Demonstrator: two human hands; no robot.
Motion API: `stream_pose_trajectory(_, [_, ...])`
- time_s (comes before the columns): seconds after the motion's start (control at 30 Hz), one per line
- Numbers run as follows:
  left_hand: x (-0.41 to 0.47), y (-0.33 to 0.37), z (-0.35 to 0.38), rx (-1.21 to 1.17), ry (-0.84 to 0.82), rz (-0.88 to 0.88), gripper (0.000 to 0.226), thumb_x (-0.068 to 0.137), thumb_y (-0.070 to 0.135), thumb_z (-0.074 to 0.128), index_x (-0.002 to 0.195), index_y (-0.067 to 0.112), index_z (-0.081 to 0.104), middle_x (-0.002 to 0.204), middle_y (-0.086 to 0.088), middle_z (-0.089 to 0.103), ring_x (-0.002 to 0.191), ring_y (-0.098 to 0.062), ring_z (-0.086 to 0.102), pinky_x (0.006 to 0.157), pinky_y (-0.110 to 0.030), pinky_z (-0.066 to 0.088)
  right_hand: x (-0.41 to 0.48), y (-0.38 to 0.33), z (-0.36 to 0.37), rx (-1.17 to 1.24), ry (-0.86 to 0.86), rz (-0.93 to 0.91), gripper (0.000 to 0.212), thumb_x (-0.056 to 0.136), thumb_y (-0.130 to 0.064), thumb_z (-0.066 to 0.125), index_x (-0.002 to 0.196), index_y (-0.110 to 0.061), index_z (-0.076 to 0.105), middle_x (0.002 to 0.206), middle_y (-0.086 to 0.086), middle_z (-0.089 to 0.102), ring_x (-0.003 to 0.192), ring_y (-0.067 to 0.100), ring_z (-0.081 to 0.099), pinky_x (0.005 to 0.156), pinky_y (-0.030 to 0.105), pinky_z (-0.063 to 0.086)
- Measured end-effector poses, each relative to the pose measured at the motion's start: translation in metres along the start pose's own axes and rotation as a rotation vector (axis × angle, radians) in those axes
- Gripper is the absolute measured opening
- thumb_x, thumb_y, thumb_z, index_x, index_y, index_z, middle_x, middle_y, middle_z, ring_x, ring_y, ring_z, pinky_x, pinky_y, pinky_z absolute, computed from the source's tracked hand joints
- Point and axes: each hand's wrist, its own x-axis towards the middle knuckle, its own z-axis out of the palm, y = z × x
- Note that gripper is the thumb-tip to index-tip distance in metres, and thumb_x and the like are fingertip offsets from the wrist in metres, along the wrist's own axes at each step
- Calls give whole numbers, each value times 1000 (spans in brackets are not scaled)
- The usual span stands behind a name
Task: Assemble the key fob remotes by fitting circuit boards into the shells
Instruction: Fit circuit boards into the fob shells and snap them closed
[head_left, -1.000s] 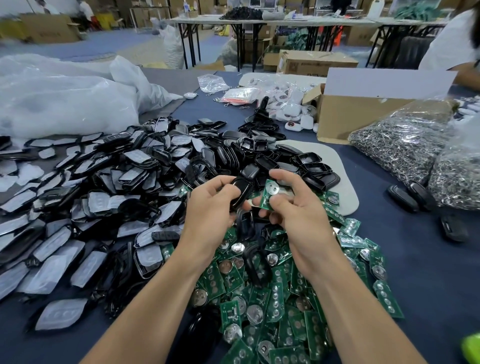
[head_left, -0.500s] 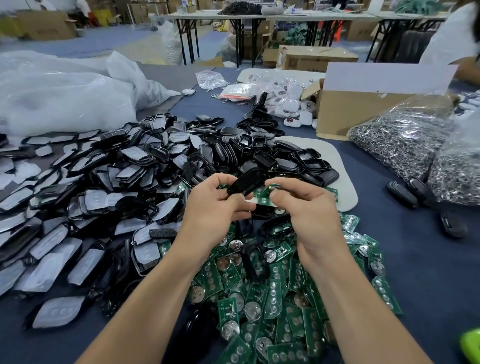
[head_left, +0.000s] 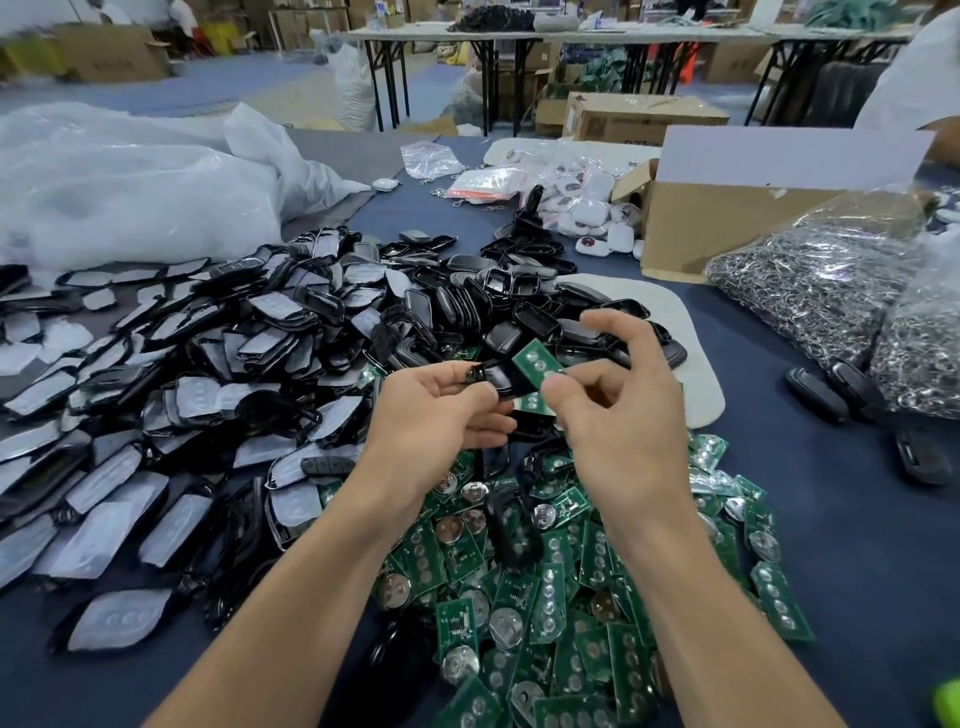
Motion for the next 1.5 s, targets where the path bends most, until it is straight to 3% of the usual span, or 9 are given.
stream_pose_trajectory(0.13, [-1, 0, 2, 40, -26, 8, 22, 99, 2, 66, 110, 16, 79, 87, -10, 81, 76, -26, 79, 66, -28, 63, -1, 3, 0, -89, -6, -3, 21, 86, -15, 77, 85, -34, 67, 74, -6, 72, 68, 16, 66, 65, 38, 57])
stream_pose_trajectory(0.23, [-1, 0, 3, 59, -40, 15, 26, 99, 1, 65, 107, 21, 79, 86, -10, 81, 76, -25, 79, 67, -29, 64, 2, 5, -1, -72, 5, -13, 21, 88, -11, 75, 82, -32, 71, 75, -7, 72, 69, 15, 65, 66, 34, 55])
stream_pose_trajectory(0.37, [-2, 1, 2, 72, -78, 6, 23, 98, -1, 66, 107, 15, 81, 86, -10, 81, 76, -24, 79, 68, -28, 64, 3, 7, -3, -83, -17, -30, 22, 88, -11, 76, 83, -32, 73, 75, -9, 72, 68, 10, 65, 63, 25, 54])
stream_pose_trajectory(0.57, [-4, 3, 2, 83, -91, 23, 29, 97, -4, 64, 101, 19, 82, 89, -9, 81, 80, -25, 80, 69, -27, 64, 3, 9, -4, -143, -18, -27, 23, 88, -10, 78, 82, -33, 73, 75, -12, 72, 69, 8, 66, 64, 22, 55])
stream_pose_trajectory(0.87, [-4, 2, 1, 94, -105, 29, 31, 97, -3, 64, 99, 21, 83, 90, -8, 82, 82, -24, 80, 72, -29, 64, 4, 7, -5, -106, -45, 8, 23, 87, -7, 79, 80, -29, 77, 75, -8, 74, 69, 13, 68, 67, 34, 59])
stream_pose_trajectory(1.13, [-7, 3, 2, 146, -89, 72, 34, 92, 0, 69, 85, 29, 86, 80, -7, 80, 75, -22, 80, 67, -26, 63, -2, 7, 3, -254, 51, 3, 24, 86, -12, 80, 76, -33, 73, 75, -28, 71, 71, -3, 68, 63, 9, 50])
stream_pose_trajectory(1.3, [-7, 0, 3, 207, -42, 115, 19, 88, 11, 79, 85, 29, 86, 76, -3, 80, 71, -20, 79, 65, -27, 63, -2, 6, 4, -272, 62, 35, 24, 84, -13, 81, 72, -32, 73, 65, -26, 70, 57, 0, 66, 50, 10, 47])
stream_pose_trajectory(1.5, [-7, 1, 4, 244, 25, 130, 28, 85, 7, 80, 76, 33, 84, 70, -3, 79, 65, -20, 78, 59, -24, 61, -4, 3, 4, -286, 35, 53, 22, 83, -15, 83, 71, -31, 75, 62, -26, 69, 52, -3, 64, 46, 7, 42])
